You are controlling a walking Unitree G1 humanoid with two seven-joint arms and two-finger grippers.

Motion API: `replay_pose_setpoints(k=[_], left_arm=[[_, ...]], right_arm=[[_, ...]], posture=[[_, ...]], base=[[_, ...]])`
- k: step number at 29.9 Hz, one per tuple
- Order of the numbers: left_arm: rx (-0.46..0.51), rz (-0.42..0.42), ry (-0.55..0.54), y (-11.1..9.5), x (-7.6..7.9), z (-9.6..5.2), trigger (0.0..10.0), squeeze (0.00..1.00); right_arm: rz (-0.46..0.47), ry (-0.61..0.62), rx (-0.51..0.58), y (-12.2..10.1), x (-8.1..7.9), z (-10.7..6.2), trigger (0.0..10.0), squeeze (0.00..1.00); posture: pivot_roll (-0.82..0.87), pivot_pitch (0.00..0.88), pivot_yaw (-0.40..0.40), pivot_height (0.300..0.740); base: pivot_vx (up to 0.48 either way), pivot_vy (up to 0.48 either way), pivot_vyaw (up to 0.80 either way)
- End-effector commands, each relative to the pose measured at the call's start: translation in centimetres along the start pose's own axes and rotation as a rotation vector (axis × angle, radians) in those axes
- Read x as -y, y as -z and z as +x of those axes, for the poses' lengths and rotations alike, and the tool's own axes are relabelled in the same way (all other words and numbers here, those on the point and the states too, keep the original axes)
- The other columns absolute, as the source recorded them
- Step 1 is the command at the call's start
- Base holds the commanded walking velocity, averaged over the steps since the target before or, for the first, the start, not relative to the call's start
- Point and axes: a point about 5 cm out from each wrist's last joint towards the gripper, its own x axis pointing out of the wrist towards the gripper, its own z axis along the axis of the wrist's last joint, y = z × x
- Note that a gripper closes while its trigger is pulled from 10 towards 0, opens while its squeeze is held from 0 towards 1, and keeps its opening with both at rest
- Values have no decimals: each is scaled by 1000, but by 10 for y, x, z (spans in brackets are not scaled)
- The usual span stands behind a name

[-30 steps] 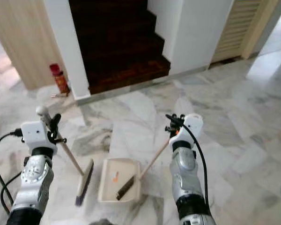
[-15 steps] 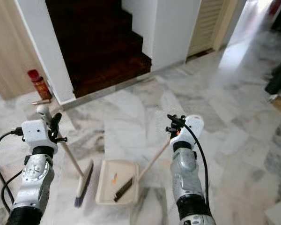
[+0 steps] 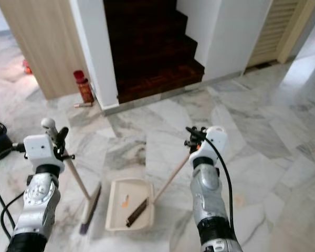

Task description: Sweep floor

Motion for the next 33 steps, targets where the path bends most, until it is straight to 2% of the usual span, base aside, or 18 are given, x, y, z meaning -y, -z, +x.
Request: replay_pose_setpoints(k=[1,18,26,33], left_arm=[[61,-4,9,-13,3,5,10000,0],[61,-3,8,-13,3,6,10000,0],[56,-3,13,-13,4,6,10000,0],[54,-4,14,-13,4,7,10000,0]], right_arm=[[21,-6,57,-12,-2,4,10000,0],[21,-11,55,-12,-3,5,10000,0],[20,-12,69,-14,-4,4,10000,0],[39,-14,75,-15,-4,5,10000,0]], posture=[[34,1,-23,740],[37,17,-25,740],[36,29,-22,740],[36,34,-23,740]], base=[[0,322,0],[0,323,0],[0,322,576],[0,322,0]])
